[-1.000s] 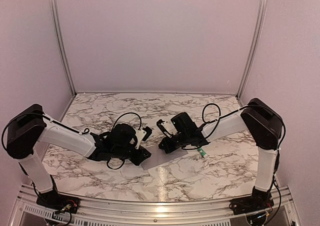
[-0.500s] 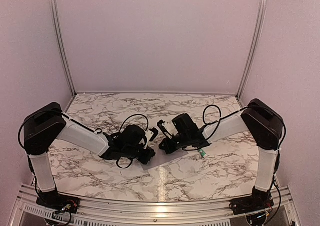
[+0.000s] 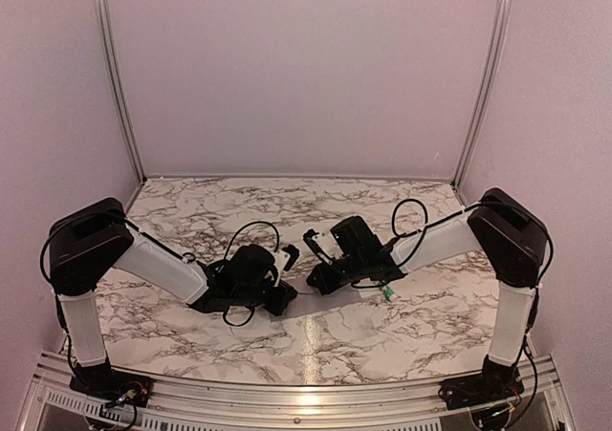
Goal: Place the letter into the envelope and seal it
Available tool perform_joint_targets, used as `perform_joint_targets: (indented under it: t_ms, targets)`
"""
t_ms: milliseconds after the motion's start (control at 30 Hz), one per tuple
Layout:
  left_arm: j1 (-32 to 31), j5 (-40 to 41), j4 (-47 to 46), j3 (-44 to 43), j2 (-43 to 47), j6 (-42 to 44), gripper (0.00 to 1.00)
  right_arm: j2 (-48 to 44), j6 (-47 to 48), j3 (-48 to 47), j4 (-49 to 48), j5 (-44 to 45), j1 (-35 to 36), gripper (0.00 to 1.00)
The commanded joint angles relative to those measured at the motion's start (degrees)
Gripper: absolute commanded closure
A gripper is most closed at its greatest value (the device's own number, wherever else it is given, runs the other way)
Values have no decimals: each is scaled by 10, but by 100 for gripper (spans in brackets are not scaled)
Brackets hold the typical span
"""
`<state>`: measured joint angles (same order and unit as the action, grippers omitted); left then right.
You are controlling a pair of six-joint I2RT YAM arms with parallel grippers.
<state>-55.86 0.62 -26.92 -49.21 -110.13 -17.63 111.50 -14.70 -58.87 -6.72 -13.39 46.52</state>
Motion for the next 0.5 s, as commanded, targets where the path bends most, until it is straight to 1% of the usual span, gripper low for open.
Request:
perform_joint_targets:
  t_ms: [0,333,400,467]
  targets:
    - [-1,11,27,19,-13,-5,100,-20,-2,-9,30,8,16,95]
    - [-1,4,25,17,-12,-5,100,7,-12,-7,24,1,21,95]
    - [-1,-3,25,18,-2,-8,100,5,-14,1,25,3,21,95]
    - [-1,-31,23,22,18,-11,99,4,-16,10,22,5,22,96]
